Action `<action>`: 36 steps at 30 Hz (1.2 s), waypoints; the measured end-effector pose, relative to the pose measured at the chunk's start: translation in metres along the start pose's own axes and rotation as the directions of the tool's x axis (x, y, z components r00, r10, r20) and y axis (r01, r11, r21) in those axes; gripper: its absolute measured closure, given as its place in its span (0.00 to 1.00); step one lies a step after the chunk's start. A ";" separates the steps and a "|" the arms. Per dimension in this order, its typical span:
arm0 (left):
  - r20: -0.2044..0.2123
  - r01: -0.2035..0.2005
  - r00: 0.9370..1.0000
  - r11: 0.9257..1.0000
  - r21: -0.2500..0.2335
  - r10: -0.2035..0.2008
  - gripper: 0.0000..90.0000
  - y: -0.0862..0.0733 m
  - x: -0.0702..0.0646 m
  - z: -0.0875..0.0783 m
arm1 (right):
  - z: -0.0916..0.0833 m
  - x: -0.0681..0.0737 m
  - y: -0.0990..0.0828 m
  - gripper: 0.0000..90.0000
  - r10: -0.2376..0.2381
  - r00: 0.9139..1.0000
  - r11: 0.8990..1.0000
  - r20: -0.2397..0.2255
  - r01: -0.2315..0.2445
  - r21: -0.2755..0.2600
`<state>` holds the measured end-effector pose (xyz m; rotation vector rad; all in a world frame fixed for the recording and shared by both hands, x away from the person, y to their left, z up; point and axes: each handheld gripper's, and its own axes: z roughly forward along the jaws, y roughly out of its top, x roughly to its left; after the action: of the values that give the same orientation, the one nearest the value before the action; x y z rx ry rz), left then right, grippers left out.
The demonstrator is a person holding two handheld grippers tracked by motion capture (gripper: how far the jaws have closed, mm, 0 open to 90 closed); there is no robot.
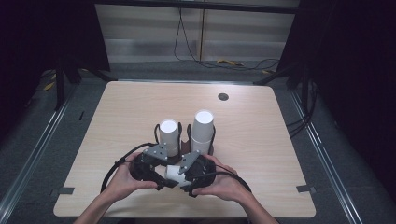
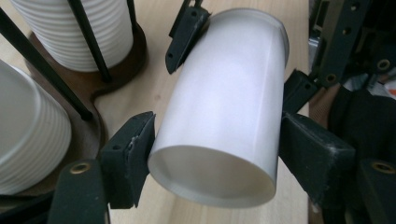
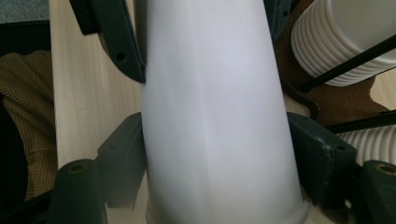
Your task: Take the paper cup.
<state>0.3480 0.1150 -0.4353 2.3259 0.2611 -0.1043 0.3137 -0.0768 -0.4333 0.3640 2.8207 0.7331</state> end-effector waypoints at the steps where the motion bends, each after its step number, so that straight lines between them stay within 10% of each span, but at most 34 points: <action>1: 0.004 0.002 1.000 1.000 0.002 -0.002 0.30 0.000 0.000 0.001 | 0.000 0.000 0.000 0.29 -0.003 1.000 1.000 -0.002 0.003 -0.001; 36: 0.048 0.008 0.999 0.998 -0.069 -0.005 0.38 -0.001 -0.003 -0.005 | -0.002 -0.008 -0.008 0.19 0.051 0.996 0.993 -0.079 -0.059 -0.101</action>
<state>0.3446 0.1186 -0.4320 2.2511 0.2444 -0.1515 0.3190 -0.0871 -0.4343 0.4055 2.8390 0.9195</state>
